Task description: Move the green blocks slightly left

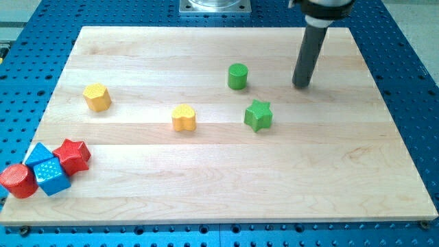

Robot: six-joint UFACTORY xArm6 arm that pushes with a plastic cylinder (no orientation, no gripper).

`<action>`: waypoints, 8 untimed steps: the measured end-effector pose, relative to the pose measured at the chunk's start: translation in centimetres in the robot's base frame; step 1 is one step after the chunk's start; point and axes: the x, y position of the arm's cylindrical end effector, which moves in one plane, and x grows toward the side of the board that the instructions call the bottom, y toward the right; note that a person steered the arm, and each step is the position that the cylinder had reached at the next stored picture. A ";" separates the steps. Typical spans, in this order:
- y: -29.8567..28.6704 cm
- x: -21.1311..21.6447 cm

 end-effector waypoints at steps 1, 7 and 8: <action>-2.8 -4.1; -1.0 6.8; -5.5 11.3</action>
